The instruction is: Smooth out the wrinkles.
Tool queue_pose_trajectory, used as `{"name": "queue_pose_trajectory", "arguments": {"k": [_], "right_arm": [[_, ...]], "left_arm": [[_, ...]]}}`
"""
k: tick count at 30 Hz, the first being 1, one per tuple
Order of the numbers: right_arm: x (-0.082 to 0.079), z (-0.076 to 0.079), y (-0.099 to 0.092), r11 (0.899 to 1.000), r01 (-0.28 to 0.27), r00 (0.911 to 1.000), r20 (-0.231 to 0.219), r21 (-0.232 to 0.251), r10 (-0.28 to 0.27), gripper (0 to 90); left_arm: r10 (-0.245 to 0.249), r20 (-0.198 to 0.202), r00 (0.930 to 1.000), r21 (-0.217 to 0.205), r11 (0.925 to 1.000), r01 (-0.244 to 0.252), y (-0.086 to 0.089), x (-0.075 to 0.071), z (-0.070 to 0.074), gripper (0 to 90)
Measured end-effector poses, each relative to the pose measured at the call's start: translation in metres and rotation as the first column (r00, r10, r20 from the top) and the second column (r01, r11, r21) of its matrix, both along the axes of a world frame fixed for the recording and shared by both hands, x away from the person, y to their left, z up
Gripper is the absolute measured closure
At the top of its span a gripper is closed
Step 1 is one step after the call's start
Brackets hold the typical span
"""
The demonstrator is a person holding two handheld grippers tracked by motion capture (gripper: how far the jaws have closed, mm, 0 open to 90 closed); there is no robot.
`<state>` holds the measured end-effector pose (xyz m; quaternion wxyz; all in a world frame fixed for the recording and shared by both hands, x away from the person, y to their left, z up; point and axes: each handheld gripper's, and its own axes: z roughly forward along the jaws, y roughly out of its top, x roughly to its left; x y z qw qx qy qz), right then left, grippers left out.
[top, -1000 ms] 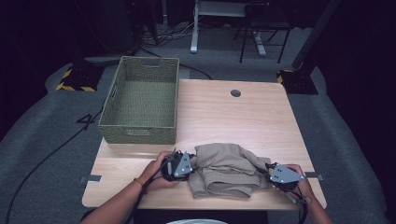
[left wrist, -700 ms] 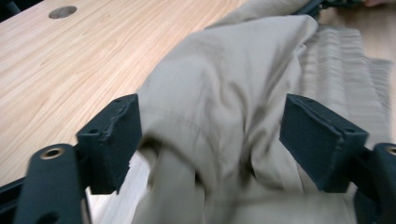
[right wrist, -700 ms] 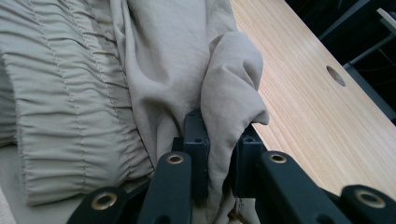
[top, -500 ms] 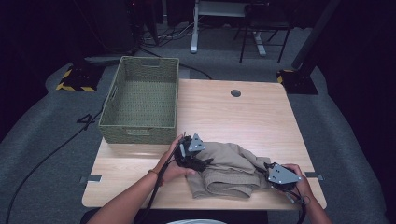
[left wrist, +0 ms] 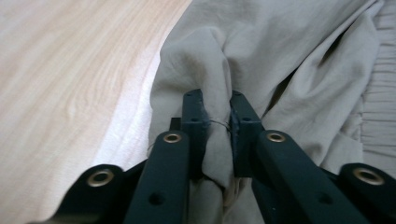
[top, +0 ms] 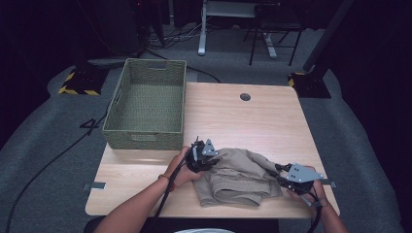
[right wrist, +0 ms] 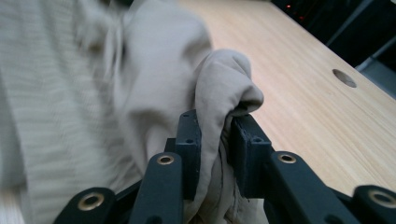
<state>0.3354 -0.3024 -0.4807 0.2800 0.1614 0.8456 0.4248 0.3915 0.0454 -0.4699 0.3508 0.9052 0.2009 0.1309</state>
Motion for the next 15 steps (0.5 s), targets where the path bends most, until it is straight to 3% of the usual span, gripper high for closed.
{"name": "queue_pose_trajectory", "arguments": {"k": [2,5,7,8,9,11,13,14,15], "right_arm": [[0.004,0.009,-0.002,0.999,0.004,0.9998,-0.020,0.040,-0.004,73.2],[0.006,0.025,0.000,0.999,-0.019,0.9991,-0.038,0.048,0.020,77.5],[0.006,0.033,0.002,0.998,-0.012,0.9998,-0.017,0.054,0.013,78.6],[0.005,0.038,0.002,0.998,-0.021,0.9998,-0.006,0.062,0.022,79.5],[0.004,0.041,0.003,0.998,-0.031,0.9995,0.013,0.060,0.030,79.9],[-0.001,0.049,0.007,0.999,-0.035,0.9946,0.099,0.036,0.031,80.5],[-0.008,0.053,0.013,0.998,-0.058,0.9842,0.168,0.017,0.054,80.7],[-0.013,0.053,0.018,0.996,-0.085,0.9774,0.194,-0.008,0.085,80.8],[-0.018,0.051,0.023,0.992,-0.121,0.9702,0.207,-0.038,0.126,80.8]], "left_arm": [[0.021,0.060,0.9980,-0.008,0.9998,-0.021,-0.002,-0.004,0.004,81.8],[0.050,0.183,0.9819,0.007,0.9986,-0.052,-0.004,-0.011,0.010,82.7],[0.075,0.280,0.9572,0.010,0.9967,-0.081,-0.006,-0.017,0.014,83.1],[0.092,0.309,0.9465,0.005,0.9951,-0.098,-0.006,-0.018,0.016,83.3],[0.110,0.362,0.9256,0.008,0.9926,-0.121,-0.007,-0.020,0.018,83.3],[0.139,0.414,0.8996,-0.002,0.9884,-0.152,-0.008,-0.021,0.019,83.4],[0.153,0.457,0.8761,0.021,0.9829,-0.183,-0.010,-0.022,0.016,83.4],[0.154,0.458,0.8758,0.027,0.9821,-0.186,-0.010,-0.021,0.014,83.4],[0.154,0.447,0.8809,0.025,0.9824,-0.185,-0.009,-0.021,0.012,83.2]]}}
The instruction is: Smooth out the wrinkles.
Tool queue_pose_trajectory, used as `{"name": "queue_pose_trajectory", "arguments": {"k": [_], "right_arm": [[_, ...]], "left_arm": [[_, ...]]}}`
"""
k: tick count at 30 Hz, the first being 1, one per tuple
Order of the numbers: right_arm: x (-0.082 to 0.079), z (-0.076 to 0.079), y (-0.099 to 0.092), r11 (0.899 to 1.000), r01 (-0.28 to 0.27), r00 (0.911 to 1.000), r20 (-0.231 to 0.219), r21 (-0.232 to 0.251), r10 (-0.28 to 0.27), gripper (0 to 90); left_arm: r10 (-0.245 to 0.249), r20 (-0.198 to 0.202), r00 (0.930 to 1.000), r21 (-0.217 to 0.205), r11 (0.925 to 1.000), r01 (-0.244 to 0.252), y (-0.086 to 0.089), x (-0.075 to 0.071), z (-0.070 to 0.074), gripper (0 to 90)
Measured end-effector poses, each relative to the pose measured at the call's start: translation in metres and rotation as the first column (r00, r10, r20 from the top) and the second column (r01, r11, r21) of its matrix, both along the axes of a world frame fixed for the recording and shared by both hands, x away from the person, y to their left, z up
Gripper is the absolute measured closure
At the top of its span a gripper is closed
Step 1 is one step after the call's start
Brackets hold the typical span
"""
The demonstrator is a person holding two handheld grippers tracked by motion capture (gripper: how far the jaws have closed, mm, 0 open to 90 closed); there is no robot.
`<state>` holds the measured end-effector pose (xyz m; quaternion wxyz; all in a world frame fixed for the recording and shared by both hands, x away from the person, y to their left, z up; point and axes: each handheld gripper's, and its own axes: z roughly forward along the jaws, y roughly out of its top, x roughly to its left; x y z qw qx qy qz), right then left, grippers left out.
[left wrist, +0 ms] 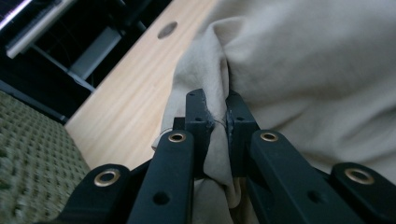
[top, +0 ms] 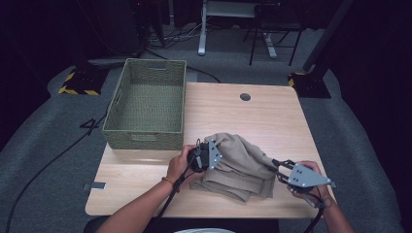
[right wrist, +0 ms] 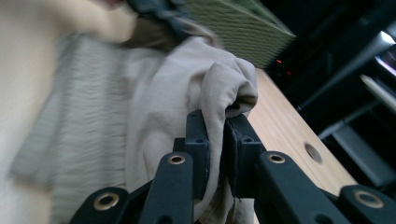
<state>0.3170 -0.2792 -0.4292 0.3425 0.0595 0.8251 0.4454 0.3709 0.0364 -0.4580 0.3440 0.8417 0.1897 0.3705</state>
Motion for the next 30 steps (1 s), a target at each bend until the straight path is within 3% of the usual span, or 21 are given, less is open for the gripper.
{"name": "queue_pose_trajectory", "arguments": {"k": [2,4,6,7,9,11,12,13,14,16,17,19,20,21,22,23,24,25,26,28,30], "right_arm": [[-0.011,-0.009,0.015,0.994,-0.060,0.9981,0.009,-0.097,0.061,80.8],[-0.019,-0.023,0.028,0.976,-0.121,0.9927,-0.025,-0.183,0.118,81.1],[-0.025,-0.039,0.040,0.948,-0.176,0.9840,-0.070,-0.266,0.163,81.2],[-0.027,-0.044,0.043,0.942,-0.192,0.9810,-0.083,-0.275,0.175,81.3],[-0.027,-0.046,0.045,0.941,-0.185,0.9825,-0.077,-0.285,0.170,81.5],[-0.028,-0.047,0.047,0.936,-0.181,0.9834,-0.073,-0.301,0.167,81.5],[-0.029,-0.049,0.048,0.934,-0.183,0.9829,-0.072,-0.307,0.169,81.6],[-0.030,-0.051,0.049,0.930,-0.183,0.9831,-0.063,-0.319,0.172,81.7],[-0.030,-0.053,0.049,0.927,-0.184,0.9830,-0.058,-0.327,0.174,81.7],[-0.029,-0.054,0.049,0.929,-0.184,0.9829,-0.060,-0.320,0.174,81.7],[-0.029,-0.054,0.050,0.927,-0.184,0.9829,-0.062,-0.327,0.173,81.8],[-0.030,-0.054,0.052,0.923,-0.180,0.9836,-0.049,-0.341,0.174,81.7],[-0.031,-0.054,0.053,0.921,-0.173,0.9846,-0.041,-0.349,0.170,81.7],[-0.032,-0.054,0.053,0.923,-0.172,0.9850,-0.042,-0.345,0.168,81.5],[-0.032,-0.054,0.053,0.925,-0.171,0.9853,-0.047,-0.341,0.165,81.4],[-0.032,-0.054,0.052,0.927,-0.166,0.9859,-0.042,-0.337,0.162,81.3],[-0.032,-0.055,0.051,0.929,-0.168,0.9857,-0.046,-0.331,0.162,81.0],[-0.031,-0.054,0.049,0.935,-0.164,0.9865,-0.057,-0.316,0.154,80.2],[-0.031,-0.055,0.048,0.939,-0.160,0.9870,-0.062,-0.305,0.148,79.6],[-0.029,-0.054,0.045,0.950,-0.146,0.9881,-0.088,-0.276,0.127,78.7],[-0.028,-0.054,0.044,0.953,-0.129,0.9901,-0.090,-0.276,0.107,79.0]], "left_arm": [[-0.017,-0.008,0.9998,-0.008,0.9998,0.017,0.004,0.000,-0.005,82.5],[-0.038,-0.065,0.9972,-0.030,0.9989,0.036,0.010,0.001,-0.008,76.3],[-0.072,-0.108,0.9916,-0.089,0.9941,0.062,0.019,0.002,-0.007,56.8],[-0.119,-0.159,0.9801,-0.136,0.9859,0.098,0.025,0.002,-0.005,45.7],[-0.132,-0.156,0.9789,-0.173,0.9793,0.105,0.032,-0.001,0.001,29.3],[-0.221,-0.181,0.9583,-0.229,0.9571,0.178,0.038,-0.006,0.012,24.4],[-0.251,-0.168,0.9533,-0.243,0.9477,0.207,0.039,-0.010,0.018,24.3],[-0.302,-0.171,0.9379,-0.254,0.9334,0.254,0.038,-0.013,0.025,22.6],[-0.327,-0.187,0.9266,-0.250,0.9278,0.277,0.034,-0.014,0.030,21.7],[-0.357,-0.196,0.9132,-0.262,0.9165,0.302,0.025,-0.014,0.036,21.7],[-0.351,-0.212,0.9122,-0.245,0.9225,0.298,0.017,-0.012,0.037,21.8],[-0.294,-0.263,0.9190,-0.175,0.9512,0.254,-0.001,-0.003,0.032,21.8],[-0.276,-0.290,0.9163,-0.157,0.9582,0.239,-0.006,0.001,0.029,22.1],[-0.285,-0.332,0.8993,-0.131,0.9580,0.255,-0.011,0.005,0.023,24.2],[-0.278,-0.359,0.8909,-0.073,0.9600,0.270,-0.015,0.008,0.017,36.5],[-0.270,-0.365,0.8911,-0.040,0.9607,0.275,-0.017,0.009,0.013,52.5],[-0.273,-0.405,0.8727,-0.016,0.9565,0.291,-0.017,0.010,0.007,56.0],[-0.285,-0.411,0.8661,-0.014,0.9519,0.306,-0.016,0.010,0.004,64.6],[-0.286,-0.415,0.8637,-0.007,0.9504,0.311,-0.014,0.009,0.002,75.3],[-0.267,-0.394,0.8795,0.030,0.9525,0.303,-0.010,0.005,-0.002,89.8],[-0.291,-0.388,0.8748,0.038,0.9431,0.330,-0.001,-0.003,-0.002,90.0]]}}
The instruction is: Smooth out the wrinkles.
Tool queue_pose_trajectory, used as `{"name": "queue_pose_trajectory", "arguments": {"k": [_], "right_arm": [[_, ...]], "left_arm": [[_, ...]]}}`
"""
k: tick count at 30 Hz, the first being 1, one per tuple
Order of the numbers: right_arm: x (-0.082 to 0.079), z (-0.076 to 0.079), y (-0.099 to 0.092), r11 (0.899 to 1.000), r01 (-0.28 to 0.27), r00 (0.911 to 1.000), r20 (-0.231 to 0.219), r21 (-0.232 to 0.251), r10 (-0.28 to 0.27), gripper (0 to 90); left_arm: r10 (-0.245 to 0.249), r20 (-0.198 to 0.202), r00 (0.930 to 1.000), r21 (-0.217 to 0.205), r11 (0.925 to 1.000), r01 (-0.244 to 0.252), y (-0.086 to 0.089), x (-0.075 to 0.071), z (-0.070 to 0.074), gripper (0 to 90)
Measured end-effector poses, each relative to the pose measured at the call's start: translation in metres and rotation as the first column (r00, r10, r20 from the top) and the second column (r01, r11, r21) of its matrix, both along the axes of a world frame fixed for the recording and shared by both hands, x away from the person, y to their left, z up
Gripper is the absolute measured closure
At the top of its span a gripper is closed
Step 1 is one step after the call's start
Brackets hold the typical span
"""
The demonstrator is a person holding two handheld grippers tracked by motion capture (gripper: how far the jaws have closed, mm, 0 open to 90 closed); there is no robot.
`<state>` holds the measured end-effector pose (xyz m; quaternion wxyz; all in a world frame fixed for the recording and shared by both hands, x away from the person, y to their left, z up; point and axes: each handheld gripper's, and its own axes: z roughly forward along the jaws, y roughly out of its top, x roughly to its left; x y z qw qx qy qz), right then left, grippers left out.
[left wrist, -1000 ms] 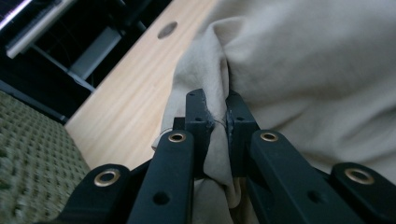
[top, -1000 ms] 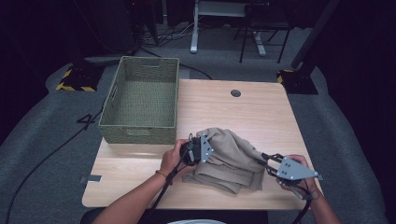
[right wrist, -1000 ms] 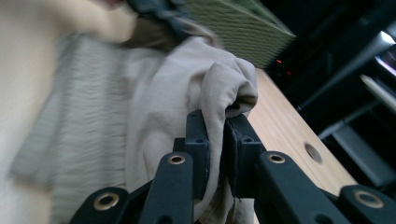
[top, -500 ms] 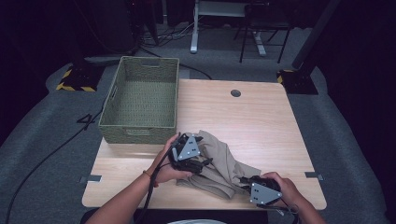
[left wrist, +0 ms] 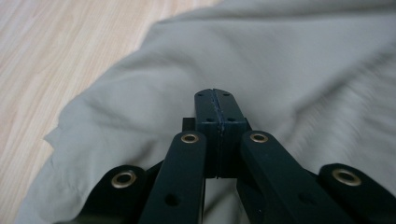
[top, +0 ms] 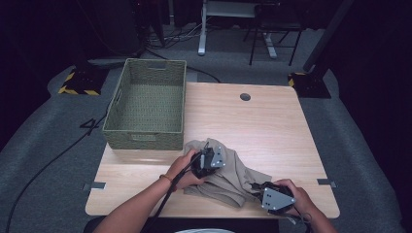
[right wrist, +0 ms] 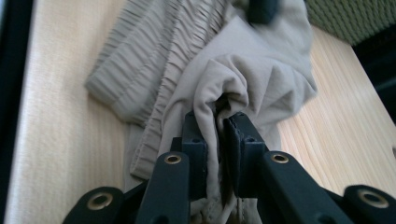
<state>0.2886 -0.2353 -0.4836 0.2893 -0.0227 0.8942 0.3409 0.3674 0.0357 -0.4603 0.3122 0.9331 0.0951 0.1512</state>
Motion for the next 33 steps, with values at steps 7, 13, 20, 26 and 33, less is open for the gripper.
{"name": "queue_pose_trajectory", "arguments": {"k": [7,13,20,26,33], "right_arm": [[0.002,-0.002,-0.005,0.998,0.054,0.9985,-0.002,0.012,-0.054,80.5],[0.004,0.000,-0.007,0.999,0.040,0.9991,-0.017,0.008,-0.040,80.7],[0.008,0.001,-0.025,0.999,0.036,0.9976,-0.059,0.020,-0.035,80.9],[0.009,0.003,-0.034,1.000,0.016,0.9967,-0.079,0.005,-0.015,81.2],[0.011,0.004,-0.039,1.000,0.017,0.9946,-0.103,0.007,-0.016,81.2]], "left_arm": [[0.065,-0.031,0.9974,-0.054,0.9963,-0.066,0.031,-0.009,-0.003,87.5],[0.242,-0.073,0.9675,-0.141,0.9578,-0.250,0.042,0.002,0.000,34.2],[0.291,-0.142,0.9460,-0.163,0.9358,-0.313,0.042,0.014,-0.008,23.9],[0.344,-0.208,0.9157,-0.123,0.9196,-0.373,0.029,0.030,-0.016,23.6],[0.363,-0.253,0.8971,-0.072,0.9175,-0.391,0.021,0.039,-0.026,20.0]]}}
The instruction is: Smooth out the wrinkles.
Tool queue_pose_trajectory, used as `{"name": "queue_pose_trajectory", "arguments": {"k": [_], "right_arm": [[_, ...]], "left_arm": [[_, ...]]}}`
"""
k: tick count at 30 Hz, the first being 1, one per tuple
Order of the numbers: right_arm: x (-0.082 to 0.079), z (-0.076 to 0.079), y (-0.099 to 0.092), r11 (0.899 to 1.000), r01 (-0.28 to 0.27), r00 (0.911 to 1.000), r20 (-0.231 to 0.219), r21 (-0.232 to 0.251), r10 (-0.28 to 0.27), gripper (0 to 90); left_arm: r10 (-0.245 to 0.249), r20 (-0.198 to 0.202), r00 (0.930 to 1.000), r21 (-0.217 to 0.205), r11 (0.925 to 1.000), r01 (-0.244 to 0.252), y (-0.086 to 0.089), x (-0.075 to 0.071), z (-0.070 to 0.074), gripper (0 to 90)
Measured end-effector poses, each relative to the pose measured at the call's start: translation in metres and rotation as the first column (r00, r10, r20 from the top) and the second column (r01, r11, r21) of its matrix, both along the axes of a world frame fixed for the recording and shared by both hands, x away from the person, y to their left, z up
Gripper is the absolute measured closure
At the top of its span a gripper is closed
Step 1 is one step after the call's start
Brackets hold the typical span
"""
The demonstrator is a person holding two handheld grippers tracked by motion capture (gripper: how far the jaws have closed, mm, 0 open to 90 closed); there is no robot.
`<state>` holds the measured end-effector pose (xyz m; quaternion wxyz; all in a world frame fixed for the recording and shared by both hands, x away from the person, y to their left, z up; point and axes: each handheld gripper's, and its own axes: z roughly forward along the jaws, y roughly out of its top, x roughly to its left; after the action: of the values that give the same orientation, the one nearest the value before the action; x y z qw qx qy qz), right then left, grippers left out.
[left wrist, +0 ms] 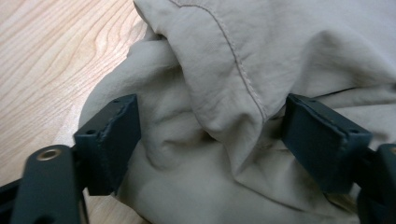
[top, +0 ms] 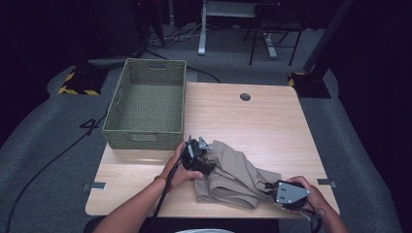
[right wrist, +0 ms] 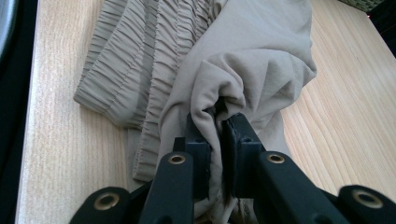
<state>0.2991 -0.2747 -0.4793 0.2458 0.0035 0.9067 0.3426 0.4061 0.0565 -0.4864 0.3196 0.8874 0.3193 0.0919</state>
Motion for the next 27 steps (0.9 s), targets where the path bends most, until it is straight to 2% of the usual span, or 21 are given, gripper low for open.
{"name": "queue_pose_trajectory", "arguments": {"k": [5,6,7,9,10,13,15,17,18,19,20,21,22,23,24,25,26,27], "right_arm": [[0.000,0.000,0.001,1.000,0.003,1.0000,-0.001,-0.004,-0.003,81.2],[-0.001,0.000,0.001,1.000,0.004,1.0000,0.000,-0.006,-0.004,81.2],[-0.001,0.000,0.002,1.000,0.004,1.0000,0.003,-0.010,-0.004,81.2],[-0.001,0.000,0.002,1.000,0.003,1.0000,0.004,-0.013,-0.003,81.1],[-0.001,0.000,0.002,1.000,0.004,1.0000,0.003,-0.015,-0.004,81.1],[0.000,0.001,0.002,1.000,0.006,1.0000,0.001,-0.015,-0.006,81.1],[0.000,0.001,0.003,1.000,0.015,0.9999,0.008,-0.018,-0.015,81.1],[0.001,0.000,0.003,0.999,0.031,0.9994,0.013,-0.015,-0.031,81.1],[0.002,0.000,0.003,0.999,0.047,0.9987,0.023,-0.020,-0.046,81.1],[0.004,0.001,0.003,0.998,0.057,0.9979,0.032,-0.025,-0.056,81.2],[0.004,0.001,0.004,0.997,0.073,0.9967,0.038,-0.028,-0.072,81.2],[0.006,0.001,0.004,0.996,0.088,0.9948,0.054,-0.035,-0.086,81.2],[0.008,0.001,0.005,0.994,0.104,0.9928,0.064,-0.037,-0.101,81.2],[0.009,0.001,0.005,0.992,0.118,0.9910,0.068,-0.035,-0.115,81.3],[0.011,0.000,0.005,0.990,0.141,0.9872,0.081,-0.033,-0.138,81.2],[0.013,-0.001,0.006,0.984,0.178,0.9798,0.099,-0.028,-0.174,81.2],[0.015,-0.001,0.006,0.981,0.191,0.9769,0.103,-0.028,-0.187,81.2],[0.017,-0.003,0.005,0.976,0.218,0.9714,0.102,-0.020,-0.215,81.2]], "left_arm": [[0.002,-0.054,0.9985,-0.003,1.0000,-0.002,-0.002,0.008,-0.002,19.9],[0.002,-0.054,0.9985,-0.003,1.0000,-0.002,-0.002,0.008,-0.002,19.8],[-0.026,-0.051,0.9984,0.005,0.9996,0.027,-0.004,0.010,-0.001,24.1],[-0.063,-0.055,0.9965,-0.009,0.9980,0.063,-0.003,0.011,0.002,43.6],[-0.073,-0.042,0.9964,0.008,0.9972,0.074,-0.004,0.011,0.002,60.0],[-0.108,-0.041,0.9933,-0.011,0.9941,0.108,-0.004,0.009,0.003,76.7],[-0.116,-0.008,0.9932,-0.018,0.9931,0.116,-0.003,0.007,0.005,82.5],[-0.106,0.039,0.9936,-0.031,0.9938,0.107,-0.001,0.003,0.010,83.7],[-0.101,0.094,0.9905,-0.046,0.9933,0.106,0.000,-0.001,0.016,83.9],[-0.097,0.129,0.9870,-0.051,0.9933,0.104,0.001,-0.004,0.020,84.0],[-0.092,0.172,0.9808,-0.060,0.9928,0.104,0.001,-0.008,0.025,83.9],[-0.101,0.241,0.9654,-0.075,0.9897,0.122,0.003,-0.015,0.031,84.0],[-0.099,0.273,0.9568,-0.074,0.9897,0.123,0.003,-0.019,0.035,84.0],[-0.107,0.326,0.9392,-0.062,0.9890,0.134,0.004,-0.025,0.040,84.0],[-0.144,0.414,0.8990,-0.046,0.9829,0.178,0.004,-0.035,0.044,84.0],[-0.170,0.458,0.8728,-0.031,0.9779,0.207,0.005,-0.040,0.046,84.0],[-0.203,0.498,0.8432,-0.015,0.9701,0.242,0.006,-0.048,0.047,84.0],[-0.245,0.533,0.8101,0.004,0.9579,0.287,0.008,-0.056,0.047,84.0]]}}
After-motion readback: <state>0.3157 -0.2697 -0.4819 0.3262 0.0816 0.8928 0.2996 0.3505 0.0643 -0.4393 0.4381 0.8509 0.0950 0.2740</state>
